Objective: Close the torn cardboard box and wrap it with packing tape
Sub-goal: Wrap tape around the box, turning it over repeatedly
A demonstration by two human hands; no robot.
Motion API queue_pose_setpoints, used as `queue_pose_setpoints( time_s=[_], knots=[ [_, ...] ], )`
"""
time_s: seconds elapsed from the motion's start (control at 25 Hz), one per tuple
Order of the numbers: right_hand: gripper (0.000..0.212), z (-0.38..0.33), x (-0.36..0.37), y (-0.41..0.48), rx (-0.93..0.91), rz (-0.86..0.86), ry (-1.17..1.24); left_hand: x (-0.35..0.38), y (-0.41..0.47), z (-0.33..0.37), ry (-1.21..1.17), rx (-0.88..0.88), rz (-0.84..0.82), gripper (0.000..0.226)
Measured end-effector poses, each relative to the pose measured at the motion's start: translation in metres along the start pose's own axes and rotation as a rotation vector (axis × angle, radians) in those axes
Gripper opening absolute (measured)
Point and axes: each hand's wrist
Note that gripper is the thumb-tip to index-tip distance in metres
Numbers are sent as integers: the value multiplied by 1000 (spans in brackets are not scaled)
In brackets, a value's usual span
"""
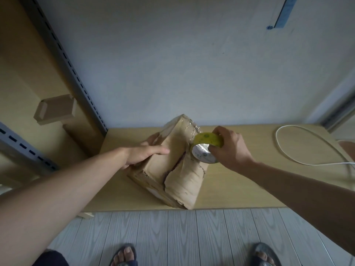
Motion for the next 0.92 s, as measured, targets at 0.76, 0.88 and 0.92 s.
queue_pose_setpoints(
  time_s=[0.76, 0.88, 0.92],
  knots=[
    [24, -45, 26, 13, 109, -169, 121, 67, 14, -6, 675, -31, 532, 88],
    [24, -50, 21, 13, 100, -165, 101, 70, 16, -2, 657, -59, 550, 80],
    [22, -51, 18, 13, 104, -160, 73, 71, 16, -2, 655, -67, 555, 77]
  ],
)
Point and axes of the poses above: each hand's wrist, its own y-axis towards the middle knuckle, its own x-axis out of the palm, z = x × y, and after that the axes turned 6 degrees about -x, right-handed
